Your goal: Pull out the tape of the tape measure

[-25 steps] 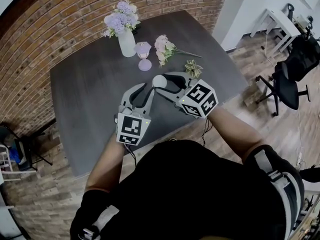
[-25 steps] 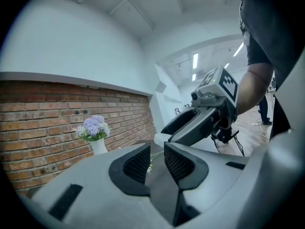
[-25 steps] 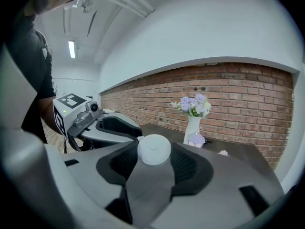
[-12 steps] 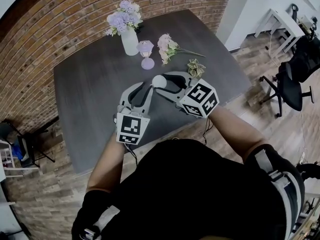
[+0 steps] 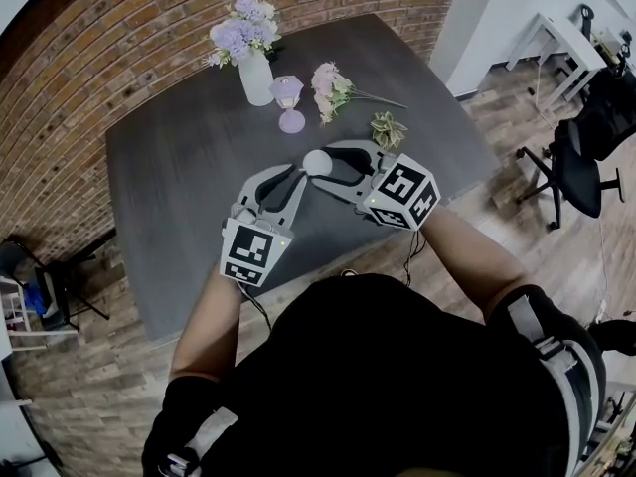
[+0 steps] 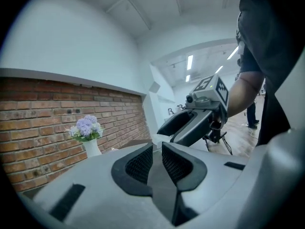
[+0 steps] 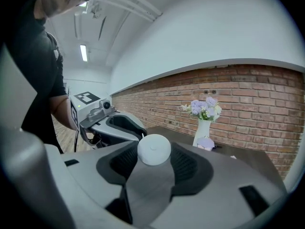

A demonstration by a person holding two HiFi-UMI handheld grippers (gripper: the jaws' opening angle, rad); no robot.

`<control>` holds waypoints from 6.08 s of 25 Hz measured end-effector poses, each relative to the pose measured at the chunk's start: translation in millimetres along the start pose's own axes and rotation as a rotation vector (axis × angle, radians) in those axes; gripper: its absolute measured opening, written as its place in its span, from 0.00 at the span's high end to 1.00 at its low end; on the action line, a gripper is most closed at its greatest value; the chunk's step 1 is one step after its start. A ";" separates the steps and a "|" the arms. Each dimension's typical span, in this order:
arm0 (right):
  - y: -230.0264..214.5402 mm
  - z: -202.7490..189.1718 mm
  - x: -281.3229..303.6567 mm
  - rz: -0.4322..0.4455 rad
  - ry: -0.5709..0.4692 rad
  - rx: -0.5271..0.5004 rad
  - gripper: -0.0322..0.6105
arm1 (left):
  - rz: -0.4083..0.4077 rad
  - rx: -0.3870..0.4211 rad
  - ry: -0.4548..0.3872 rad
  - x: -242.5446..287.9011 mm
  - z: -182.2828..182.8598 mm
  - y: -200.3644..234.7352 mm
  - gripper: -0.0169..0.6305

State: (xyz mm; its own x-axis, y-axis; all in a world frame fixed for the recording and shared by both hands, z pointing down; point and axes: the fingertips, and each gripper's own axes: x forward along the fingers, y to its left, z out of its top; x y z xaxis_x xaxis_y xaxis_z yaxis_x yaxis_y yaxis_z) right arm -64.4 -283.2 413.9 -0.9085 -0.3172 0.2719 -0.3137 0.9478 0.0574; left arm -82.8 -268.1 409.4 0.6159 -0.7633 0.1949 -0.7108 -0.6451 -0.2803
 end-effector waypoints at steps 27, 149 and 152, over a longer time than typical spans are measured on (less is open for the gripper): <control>-8.2 1.9 -14.1 0.008 -0.029 -0.008 0.62 | -0.042 -0.076 -0.018 1.5 7.7 -9.0 0.96; -119.8 -22.3 -101.7 -0.883 -0.101 0.207 0.96 | 0.508 -0.215 -0.081 -163.1 -62.4 178.8 0.96; -113.3 -23.2 -105.6 -0.881 -0.105 0.206 0.96 | 0.507 -0.223 -0.079 -163.1 -65.0 175.8 0.96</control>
State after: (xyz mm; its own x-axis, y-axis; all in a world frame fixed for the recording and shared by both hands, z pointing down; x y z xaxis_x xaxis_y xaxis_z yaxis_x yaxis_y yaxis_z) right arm 73.5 -356.3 401.0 -0.3339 -0.9347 0.1219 -0.9402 0.3395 0.0273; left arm -330.3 -259.2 389.4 0.1958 -0.9806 0.0135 -0.9740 -0.1960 -0.1132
